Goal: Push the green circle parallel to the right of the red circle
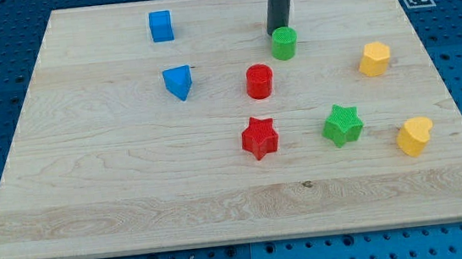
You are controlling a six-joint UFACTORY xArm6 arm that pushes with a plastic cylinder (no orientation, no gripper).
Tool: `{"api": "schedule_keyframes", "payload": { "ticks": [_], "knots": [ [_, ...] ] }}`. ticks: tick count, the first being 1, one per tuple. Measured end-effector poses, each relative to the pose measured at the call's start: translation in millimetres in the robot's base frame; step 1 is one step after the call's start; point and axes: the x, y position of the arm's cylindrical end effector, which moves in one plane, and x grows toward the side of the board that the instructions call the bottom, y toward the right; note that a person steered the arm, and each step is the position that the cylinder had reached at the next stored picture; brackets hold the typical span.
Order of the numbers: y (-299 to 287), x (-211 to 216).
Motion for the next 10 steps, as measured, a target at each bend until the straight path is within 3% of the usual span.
{"api": "schedule_keyframes", "payload": {
  "ticks": [5, 8, 10],
  "knots": [
    [-1, 64],
    [26, 42],
    [45, 70]
  ]
}}
